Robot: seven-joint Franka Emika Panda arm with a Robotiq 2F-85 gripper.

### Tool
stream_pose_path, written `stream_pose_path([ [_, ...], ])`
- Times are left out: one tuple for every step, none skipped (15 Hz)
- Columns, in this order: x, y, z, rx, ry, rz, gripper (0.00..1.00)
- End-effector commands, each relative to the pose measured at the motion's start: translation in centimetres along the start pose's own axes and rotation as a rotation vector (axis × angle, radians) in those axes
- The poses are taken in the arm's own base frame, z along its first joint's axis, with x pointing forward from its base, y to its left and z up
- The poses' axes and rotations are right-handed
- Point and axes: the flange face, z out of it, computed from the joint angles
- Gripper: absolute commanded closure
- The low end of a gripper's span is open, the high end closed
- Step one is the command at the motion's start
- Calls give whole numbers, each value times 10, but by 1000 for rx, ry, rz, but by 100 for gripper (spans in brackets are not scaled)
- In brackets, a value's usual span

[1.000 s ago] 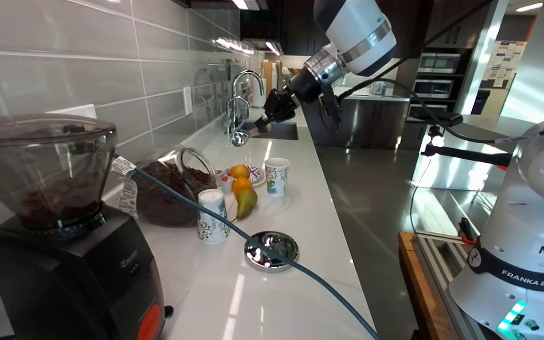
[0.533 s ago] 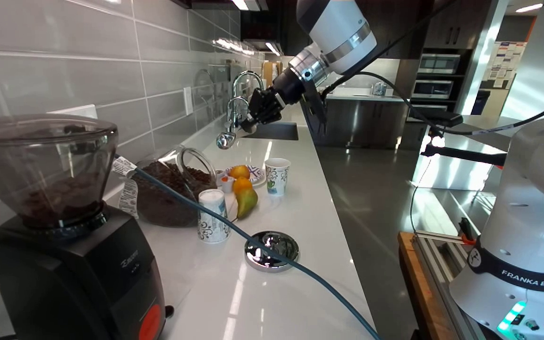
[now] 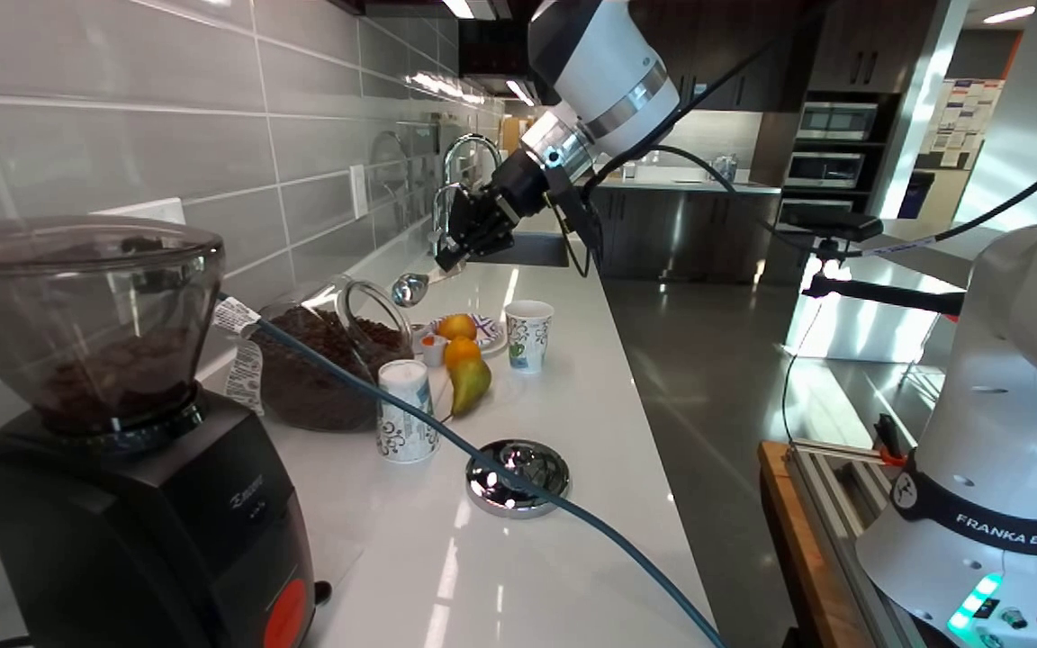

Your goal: Use the silver spoon to place some coffee beans from the container into the coffee cup.

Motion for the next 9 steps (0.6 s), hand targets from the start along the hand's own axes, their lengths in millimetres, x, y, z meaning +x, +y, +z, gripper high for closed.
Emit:
stream_pose_path([
  [13, -8, 22, -9, -24, 19, 99],
  [14, -10, 28, -12, -29, 24, 99],
  [14, -10, 34, -15, -33, 29, 99],
  [16, -11, 40, -16, -36, 31, 99],
  [16, -12, 44, -18, -40, 35, 99],
  [18, -13, 49, -17, -43, 37, 99],
  [19, -14, 54, -18, -44, 38, 99],
  [21, -14, 58, -19, -45, 38, 99],
  [23, -15, 62, -15, -43, 39, 99],
])
